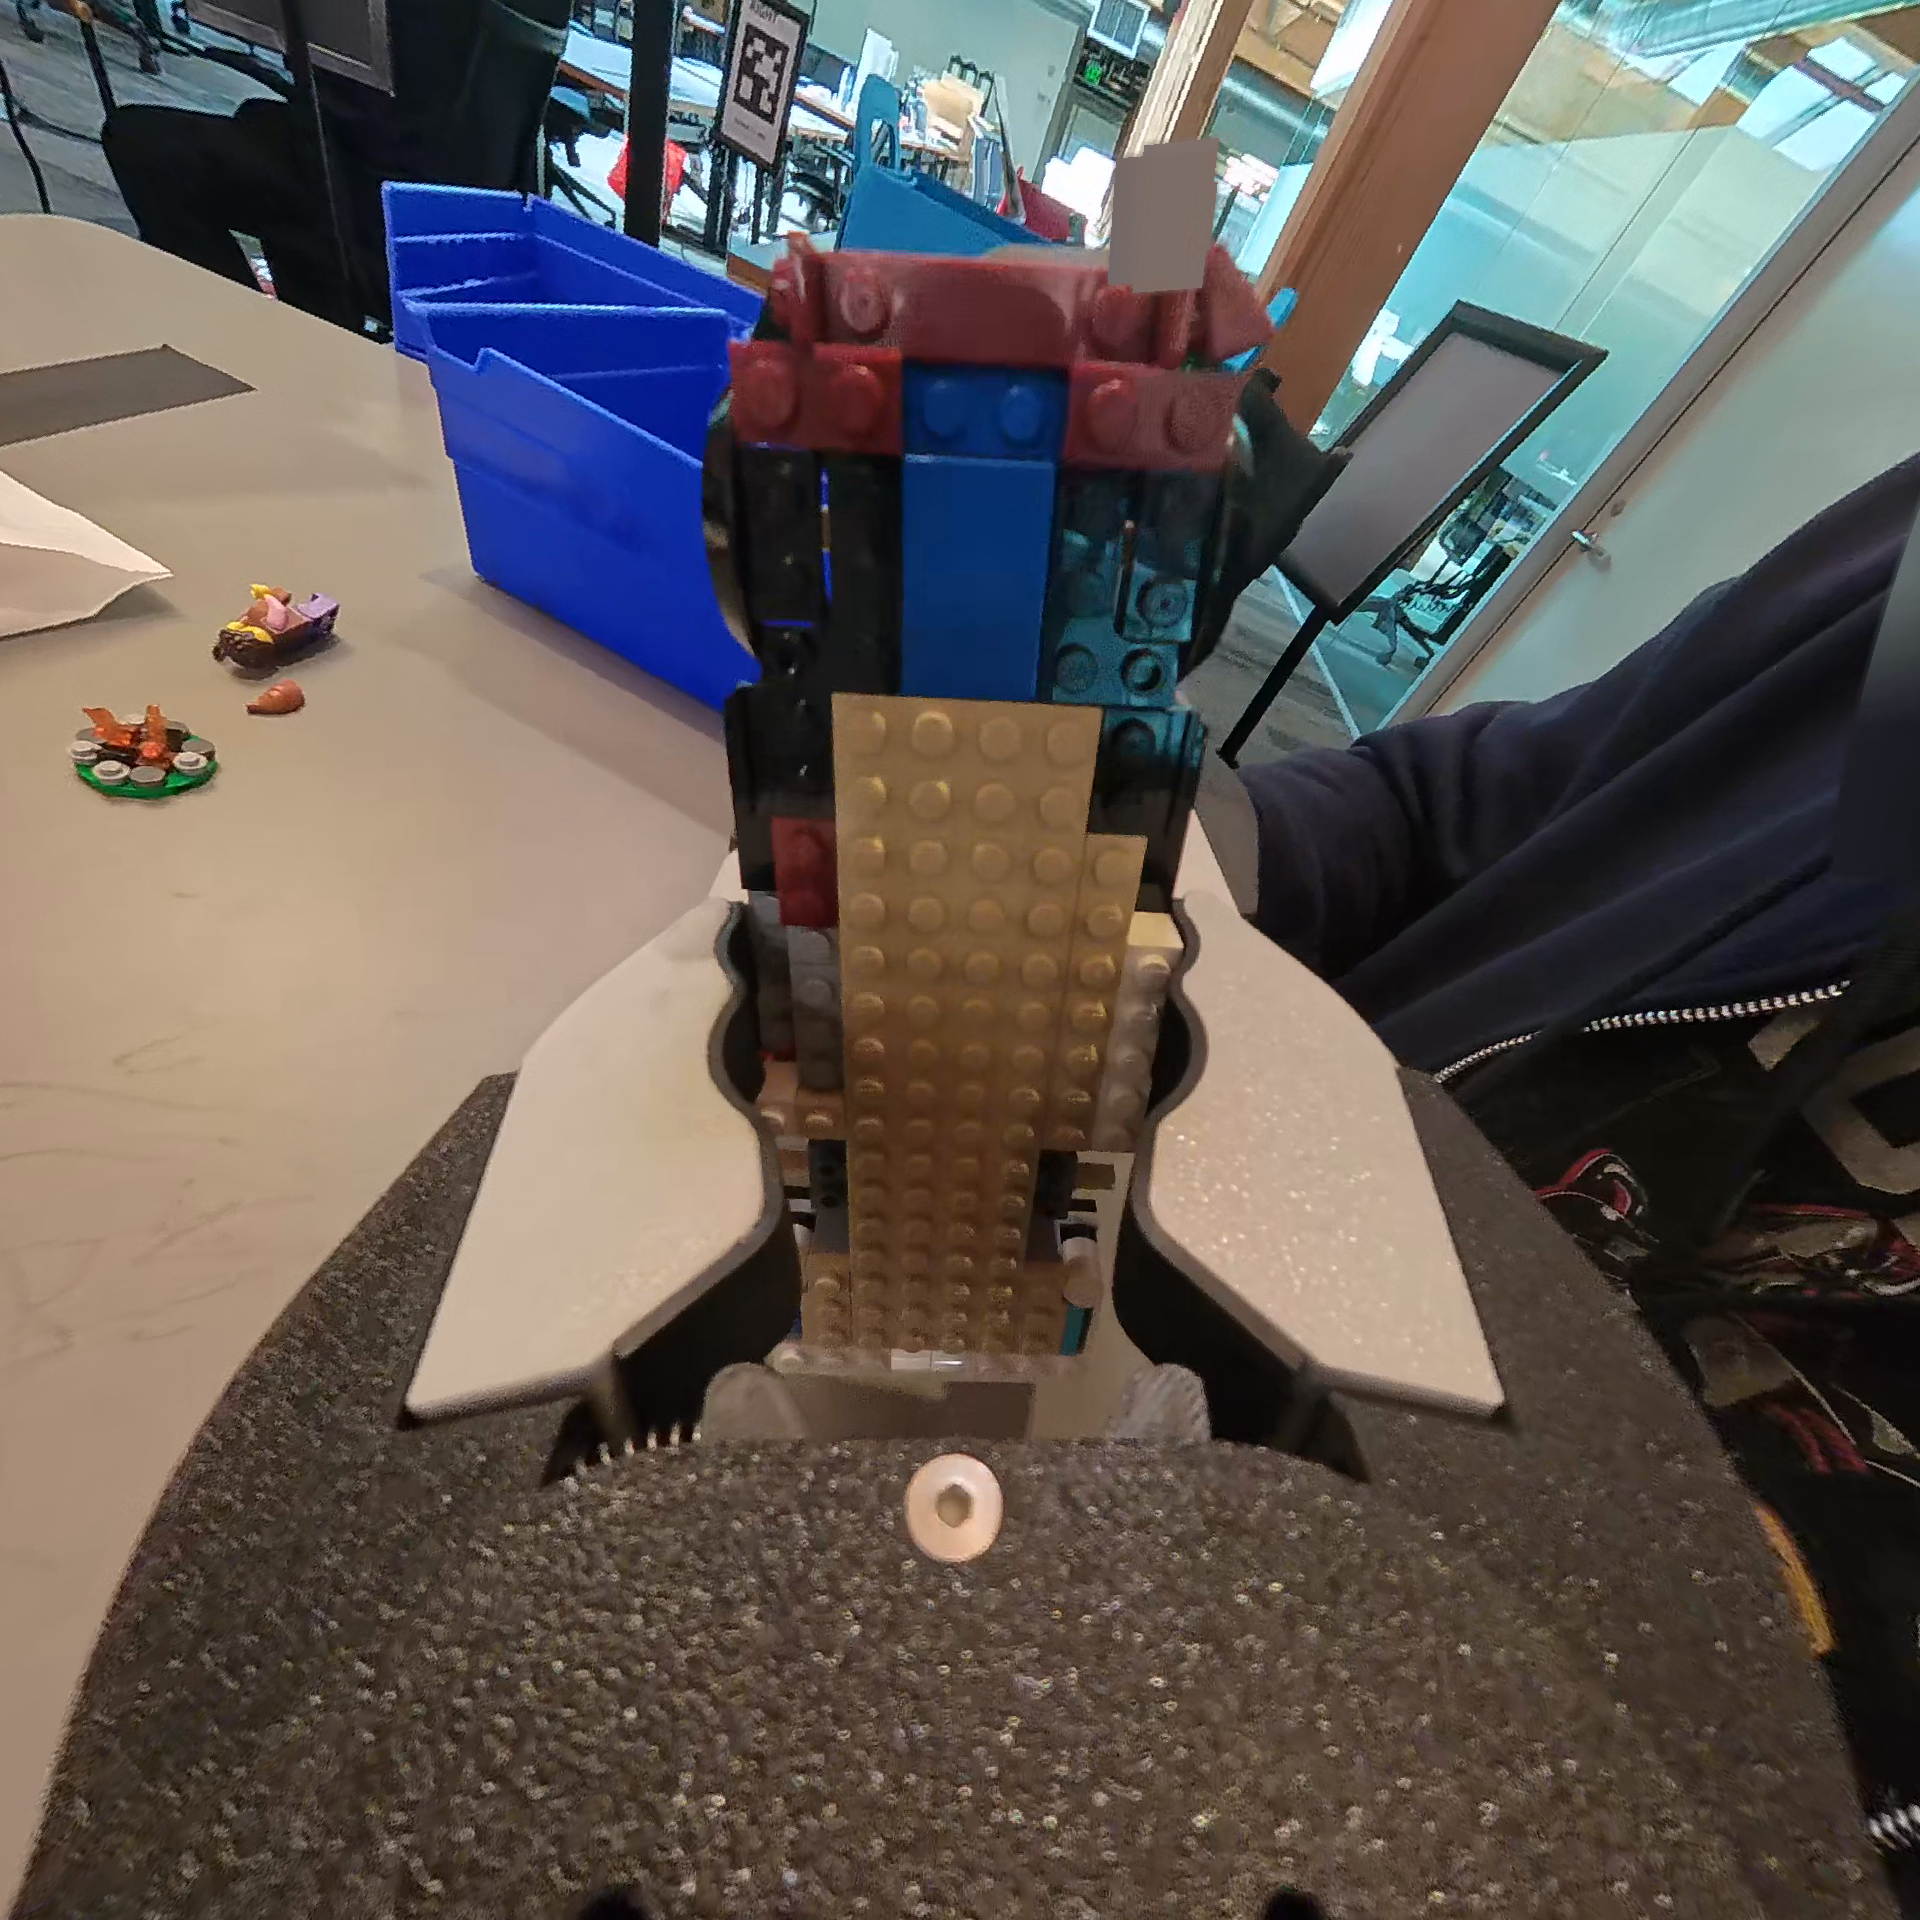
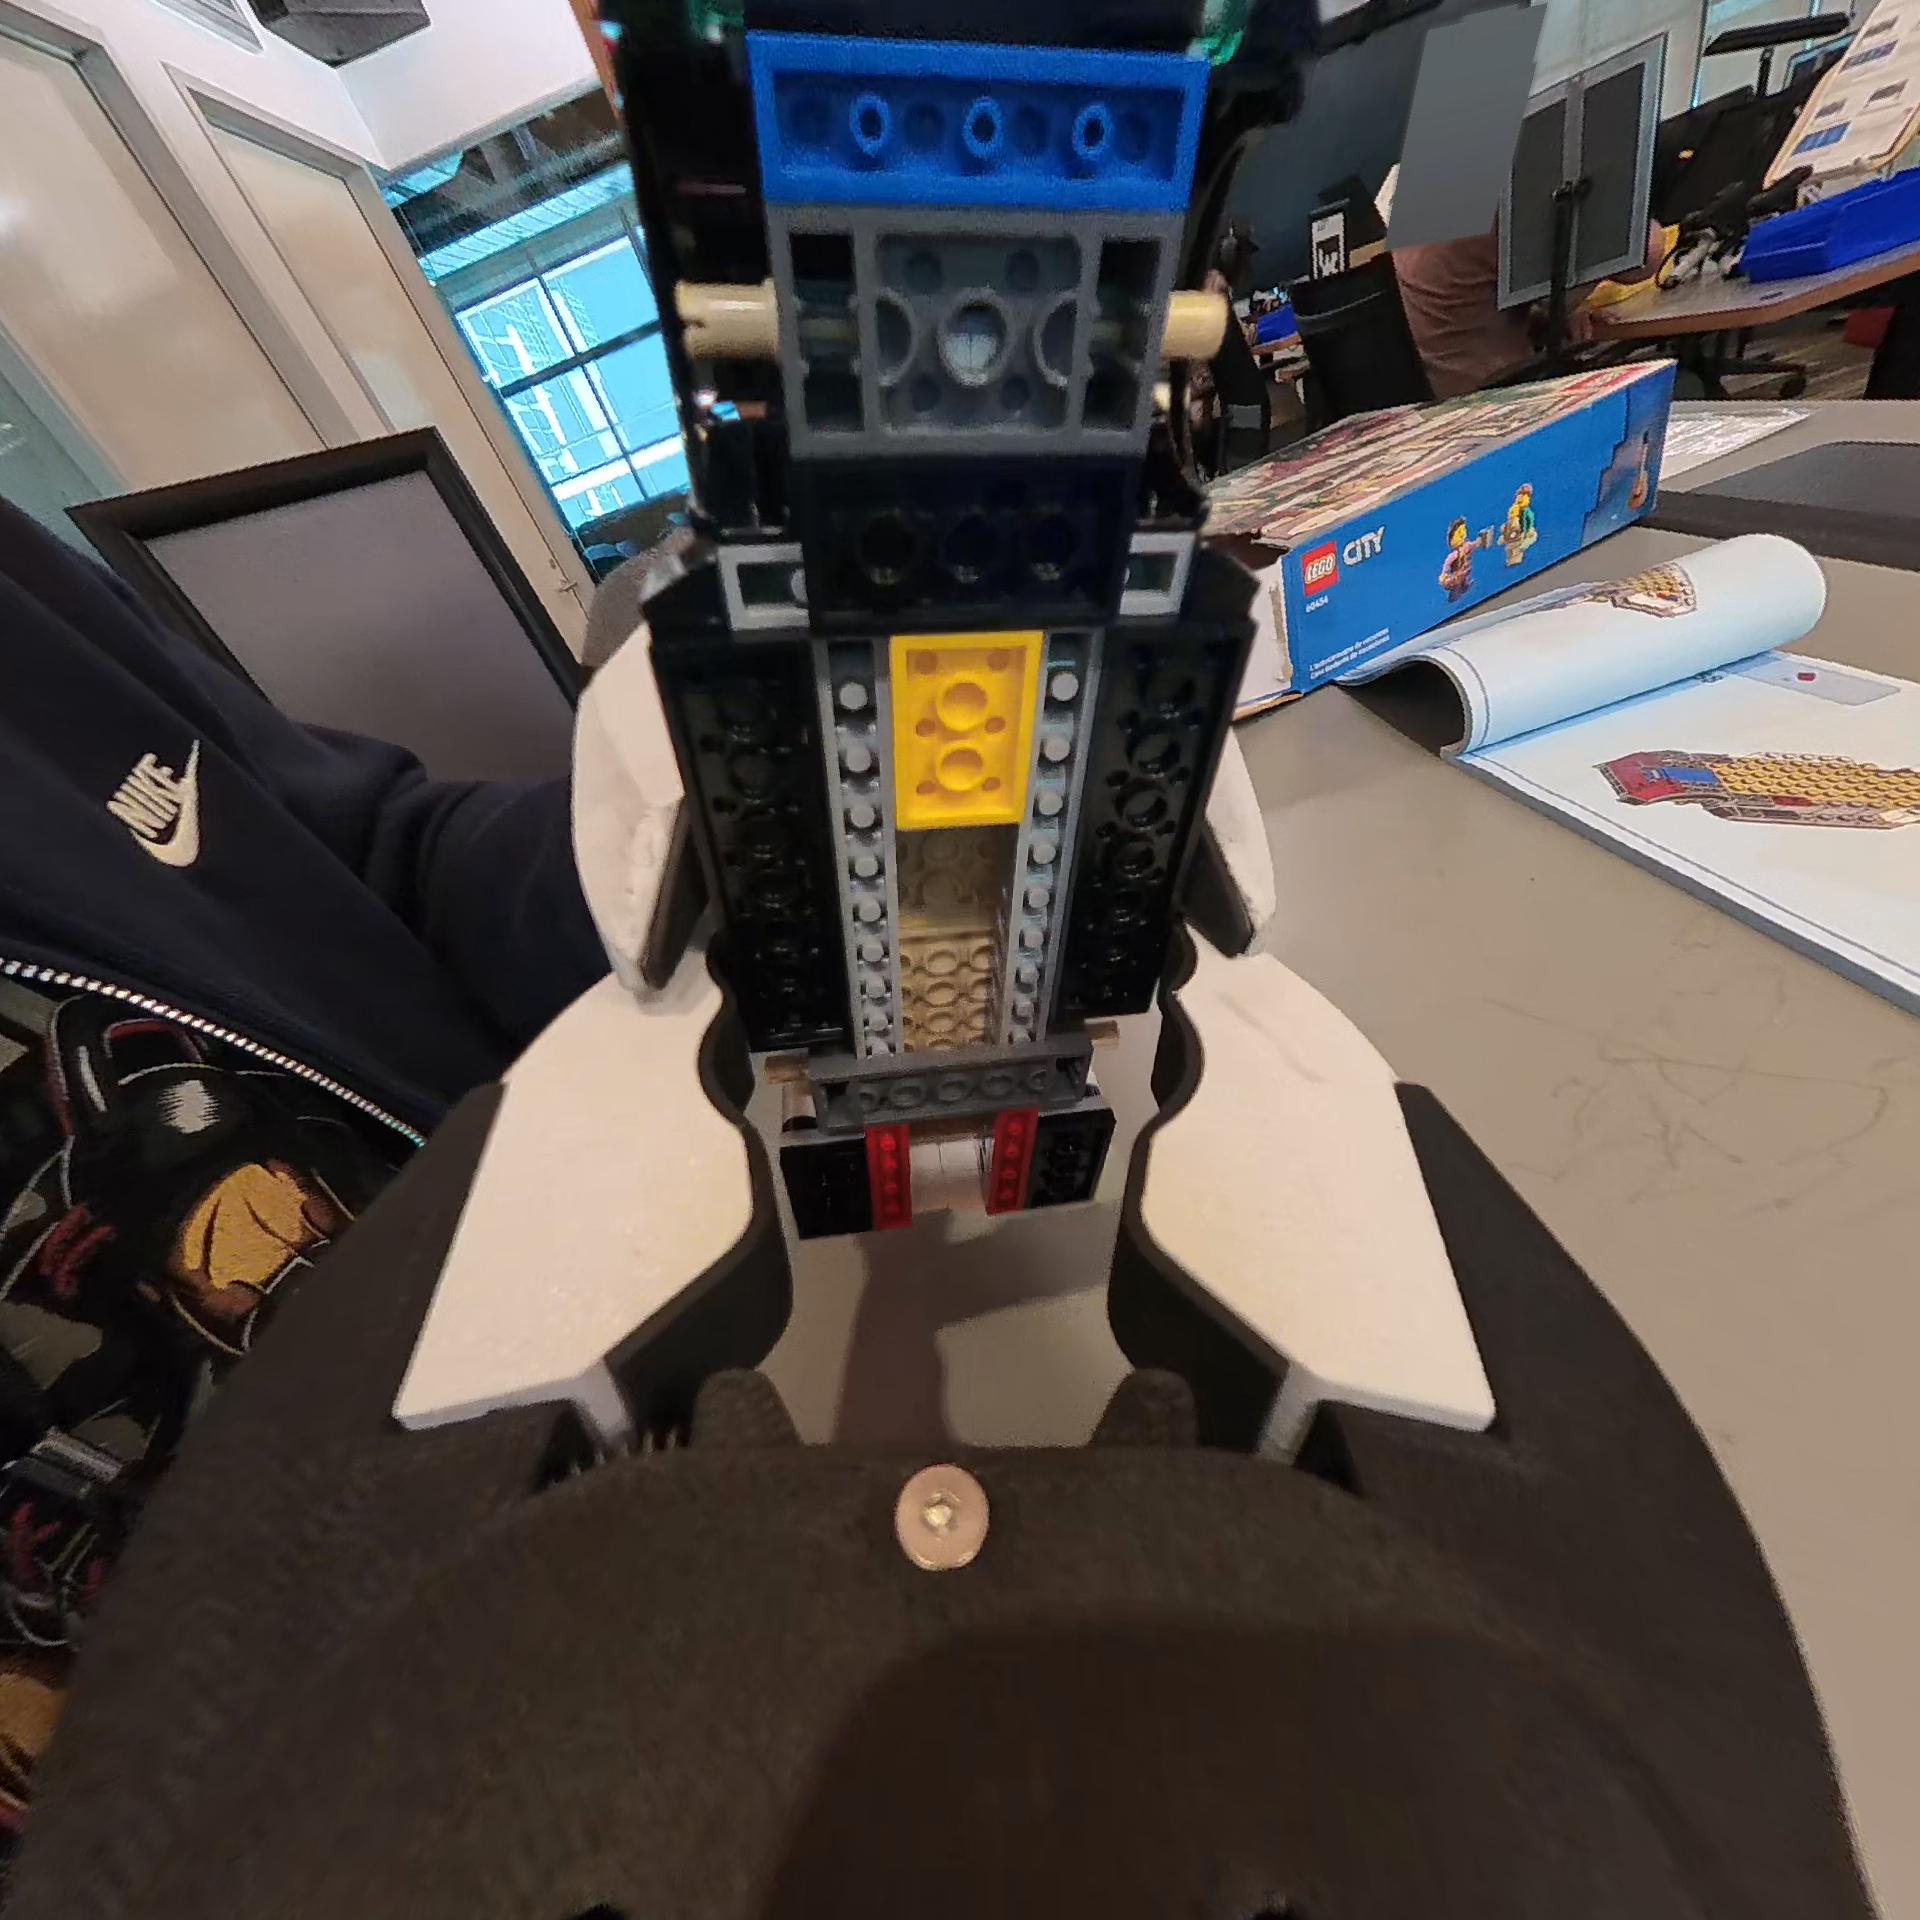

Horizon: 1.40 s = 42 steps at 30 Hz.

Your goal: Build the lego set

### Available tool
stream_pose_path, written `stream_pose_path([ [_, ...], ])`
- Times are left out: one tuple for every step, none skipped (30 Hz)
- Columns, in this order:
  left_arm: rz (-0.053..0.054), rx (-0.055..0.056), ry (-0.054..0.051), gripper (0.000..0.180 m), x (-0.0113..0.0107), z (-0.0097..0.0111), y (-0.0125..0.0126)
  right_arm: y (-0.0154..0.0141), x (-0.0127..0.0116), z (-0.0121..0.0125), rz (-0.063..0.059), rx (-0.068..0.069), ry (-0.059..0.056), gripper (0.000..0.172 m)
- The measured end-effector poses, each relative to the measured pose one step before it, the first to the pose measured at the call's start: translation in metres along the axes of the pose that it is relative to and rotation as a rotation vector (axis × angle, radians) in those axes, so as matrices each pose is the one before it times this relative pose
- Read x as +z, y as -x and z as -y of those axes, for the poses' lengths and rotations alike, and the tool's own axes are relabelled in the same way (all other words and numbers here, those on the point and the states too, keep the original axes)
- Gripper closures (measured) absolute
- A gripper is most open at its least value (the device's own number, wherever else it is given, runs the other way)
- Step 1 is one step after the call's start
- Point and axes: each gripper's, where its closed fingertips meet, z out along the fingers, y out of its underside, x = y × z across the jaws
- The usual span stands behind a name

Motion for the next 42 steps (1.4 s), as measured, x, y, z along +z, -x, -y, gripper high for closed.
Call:
stream_pose_path([
  [0.0049, 0.0038, 0.0051, 0.106, -0.00002, -0.00057, 0.00061, -0.00075, 0.00029, -0.00075, -0.0036, -0.0015, 0.0039, 0.096],
  [0.0072, 0.0045, 0.0000, 0.106, -0.00038, 0.00022, 0.00063, -0.00054, 0.00003, -0.00001, -0.0036, -0.0023, 0.0007, 0.096],
  [0.0147, 0.0039, -0.0007, 0.106, -0.00075, 0.00027, 0.00169, -0.00105, -0.00030, 0.00030, -0.0080, -0.0036, 0.0011, 0.096],
  [0.0240, 0.0077, 0.0028, 0.106, -0.00085, 0.00000, 0.00290, -0.00178, -0.00056, 0.00033, -0.0135, -0.0072, 0.0027, 0.096],
  [0.0286, 0.0095, 0.0075, 0.106, -0.00134, -0.00030, 0.00363, -0.00194, -0.00107, 0.00066, -0.0140, -0.0118, 0.0027, 0.097],
  [0.0276, 0.0104, 0.0069, 0.106, -0.00185, -0.00014, 0.00365, -0.00168, -0.00163, 0.00105, -0.0127, -0.0131, 0.0014, 0.097],
  [0.0228, 0.0068, 0.0056, 0.106, -0.00239, 0.00023, 0.00305, -0.00199, -0.00210, 0.00136, -0.0133, -0.0114, 0.0011, 0.096],
  [0.0172, 0.0035, 0.0047, 0.106, -0.00248, 0.00040, 0.00250, -0.00252, -0.00220, 0.00129, -0.0177, -0.0119, 0.0031, 0.096],
  [0.0209, 0.0046, 0.0045, 0.106, -0.00293, 0.00072, 0.00275, -0.00309, -0.00227, 0.00121, -0.0239, -0.0180, 0.0065, 0.096],
  [0.0300, 0.0089, 0.0052, 0.106, -0.00304, 0.00074, 0.00352, -0.00303, -0.00248, 0.00136, -0.0267, -0.0257, 0.0069, 0.095],
  [0.0339, 0.0140, 0.0112, 0.106, -0.00313, 0.00027, 0.00384, -0.00277, -0.00268, 0.00217, -0.0285, -0.0307, 0.0041, 0.096],
  [0.0361, 0.0201, 0.0150, 0.106, -0.00329, -0.00012, 0.00377, -0.00248, -0.00293, 0.00330, -0.0302, -0.0372, -0.0017, 0.097],
  [0.0351, 0.0234, 0.0220, 0.106, -0.00328, -0.00078, 0.00332, -0.00185, -0.00324, 0.00449, -0.0296, -0.0457, -0.0089, 0.100],
  [0.0320, 0.0245, 0.0265, 0.106, -0.00332, -0.00134, 0.00268, -0.00105, -0.00279, 0.00485, -0.0254, -0.0528, -0.0096, 0.105],
  [0.0272, 0.0211, 0.0279, 0.106, -0.00322, -0.00133, 0.00208, -0.00053, -0.00219, 0.00409, -0.0219, -0.0552, -0.0019, 0.110],
  [0.0281, 0.0262, 0.0317, 0.106, -0.00309, -0.00199, 0.00205, -0.00056, -0.00162, 0.00410, -0.0225, -0.0522, 0.0053, 0.114],
  [0.0325, 0.0294, 0.0369, 0.106, -0.00290, -0.00276, 0.00233, 0.00017, -0.00150, 0.00477, -0.0175, -0.0542, 0.0086, 0.115],
  [0.0324, 0.0329, 0.0341, 0.106, -0.00294, -0.00255, 0.00241, 0.00096, -0.00155, 0.00485, -0.0120, -0.0585, 0.0133, 0.116],
  [0.0292, 0.0316, 0.0305, 0.106, -0.00296, -0.00240, 0.00202, 0.00100, -0.00164, 0.00447, -0.0099, -0.0615, 0.0178, 0.118],
  [0.0258, 0.0259, 0.0296, 0.106, -0.00277, -0.00258, 0.00191, 0.00033, -0.00189, 0.00425, -0.0125, -0.0643, 0.0176, 0.118],
  [0.0186, 0.0253, 0.0302, 0.106, -0.00266, -0.00283, 0.00115, -0.00033, -0.00230, 0.00479, -0.0137, -0.0644, 0.0123, 0.118],
  [0.0125, 0.0260, 0.0276, 0.106, -0.00244, -0.00275, 0.00050, -0.00082, -0.00267, 0.00532, -0.0117, -0.0600, 0.0070, 0.121],
  [0.0121, 0.0235, 0.0285, 0.106, -0.00194, -0.00301, 0.00054, -0.00126, -0.00247, 0.00582, -0.0089, -0.0525, 0.0020, 0.124],
  [0.0105, 0.0212, 0.0304, 0.106, -0.00149, -0.00342, 0.00052, -0.00085, -0.00214, 0.00600, -0.0026, -0.0429, -0.0027, 0.127],
  [0.0066, 0.0208, 0.0271, 0.106, -0.00115, -0.00308, -0.00005, -0.00011, -0.00136, 0.00547, 0.0071, -0.0317, -0.0023, 0.129],
  [0.0024, 0.0191, 0.0236, 0.106, -0.00074, -0.00265, -0.00044, 0.00085, -0.00042, 0.00443, 0.0141, -0.0210, 0.0018, 0.129],
  [-0.0027, 0.0140, 0.0208, 0.106, -0.00051, -0.00239, -0.00099, 0.00122, 0.00051, 0.00349, 0.0176, -0.0145, 0.0047, 0.130],
  [-0.0067, 0.0133, 0.0232, 0.106, -0.00033, -0.00261, -0.00147, 0.00208, 0.00104, 0.00293, 0.0210, -0.0112, 0.0034, 0.131],
  [-0.0063, 0.0158, 0.0240, 0.106, -0.00018, -0.00285, -0.00130, 0.00260, 0.00142, 0.00283, 0.0241, -0.0086, -0.0016, 0.132],
  [-0.0058, 0.0147, 0.0224, 0.106, -0.00018, -0.00272, -0.00134, 0.00285, 0.00168, 0.00225, 0.0246, -0.0054, -0.0025, 0.134],
  [-0.0105, 0.0104, 0.0215, 0.106, 0.00000, -0.00269, -0.00166, 0.00274, 0.00202, 0.00082, 0.0248, -0.0017, 0.0020, 0.136],
  [-0.0143, 0.0069, 0.0176, 0.106, 0.00004, -0.00240, -0.00215, 0.00217, 0.00235, -0.00053, 0.0224, 0.0013, 0.0056, 0.138],
  [-0.0154, 0.0059, 0.0132, 0.106, 0.00005, -0.00198, -0.00218, 0.00211, 0.00248, -0.00130, 0.0213, 0.0034, 0.0062, 0.141],
  [-0.0139, 0.0082, 0.0176, 0.106, 0.00001, -0.00246, -0.00190, 0.00257, 0.00253, -0.00184, 0.0225, 0.0046, 0.0064, 0.143],
  [-0.0078, 0.0093, 0.0198, 0.106, -0.00032, -0.00284, -0.00094, 0.00307, 0.00230, -0.00164, 0.0238, 0.0048, 0.0042, 0.145],
  [-0.0048, 0.0082, 0.0212, 0.106, -0.00034, -0.00303, -0.00032, 0.00277, 0.00217, -0.00157, 0.0192, 0.0053, 0.0016, 0.147],
  [-0.0063, 0.0069, 0.0184, 0.106, -0.00018, -0.00276, -0.00054, 0.00243, 0.00218, -0.00158, 0.0175, 0.0062, 0.0022, 0.148],
  [-0.0104, 0.0066, 0.0181, 0.106, -0.00009, -0.00265, -0.00096, 0.00207, 0.00212, -0.00188, 0.0142, 0.0063, 0.0043, 0.149],
  [-0.0121, 0.0063, 0.0150, 0.106, 0.00021, -0.00221, -0.00141, 0.00109, 0.00192, -0.00122, 0.0079, 0.0053, 0.0017, 0.148],
  [-0.0120, 0.0044, 0.0161, 0.106, 0.00055, -0.00218, -0.00159, 0.00111, 0.00165, -0.00075, 0.0087, 0.0056, -0.0020, 0.148],
  [-0.0106, 0.0055, 0.0147, 0.106, 0.00065, -0.00193, -0.00141, 0.00118, 0.00163, -0.00028, 0.0097, 0.0078, -0.0042, 0.148],
  [-0.0094, 0.0063, 0.0138, 0.106, 0.00073, -0.00179, -0.00118, 0.00141, 0.00144, -0.00020, 0.0109, 0.0077, -0.0040, 0.149],
])
